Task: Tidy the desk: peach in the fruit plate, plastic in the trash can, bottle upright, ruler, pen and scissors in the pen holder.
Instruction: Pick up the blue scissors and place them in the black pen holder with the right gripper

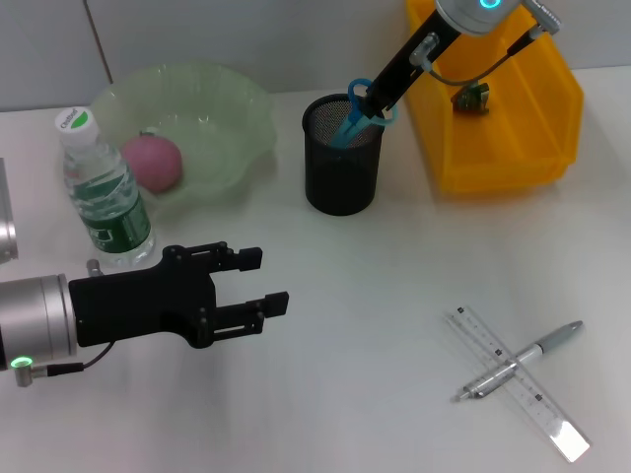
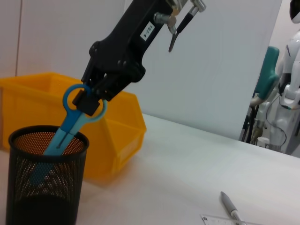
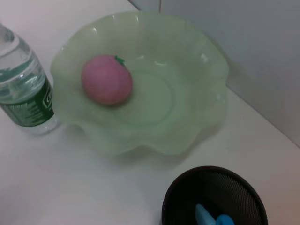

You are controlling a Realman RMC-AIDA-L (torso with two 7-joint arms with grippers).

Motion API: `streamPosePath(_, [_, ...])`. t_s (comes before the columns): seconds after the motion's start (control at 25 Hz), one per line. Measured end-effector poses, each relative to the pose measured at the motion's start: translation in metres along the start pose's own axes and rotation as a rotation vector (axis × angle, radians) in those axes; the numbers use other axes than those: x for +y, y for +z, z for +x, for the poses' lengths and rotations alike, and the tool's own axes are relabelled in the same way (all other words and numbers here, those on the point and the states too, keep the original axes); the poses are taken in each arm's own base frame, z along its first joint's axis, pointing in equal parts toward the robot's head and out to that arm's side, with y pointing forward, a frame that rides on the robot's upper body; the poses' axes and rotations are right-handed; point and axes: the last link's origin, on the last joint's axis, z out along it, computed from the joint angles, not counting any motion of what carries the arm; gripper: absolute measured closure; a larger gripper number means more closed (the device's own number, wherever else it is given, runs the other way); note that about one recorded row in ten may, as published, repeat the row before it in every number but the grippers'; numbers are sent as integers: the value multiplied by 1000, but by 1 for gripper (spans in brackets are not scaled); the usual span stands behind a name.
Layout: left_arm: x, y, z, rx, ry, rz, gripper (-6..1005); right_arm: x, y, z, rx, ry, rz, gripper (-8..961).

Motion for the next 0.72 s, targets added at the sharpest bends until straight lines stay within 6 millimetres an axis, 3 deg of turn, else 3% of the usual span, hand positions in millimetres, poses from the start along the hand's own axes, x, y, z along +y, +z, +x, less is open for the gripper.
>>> streamPosePath(0.72, [4, -2, 2, 37, -23, -11, 319, 5, 5, -5, -26, -2, 17, 720])
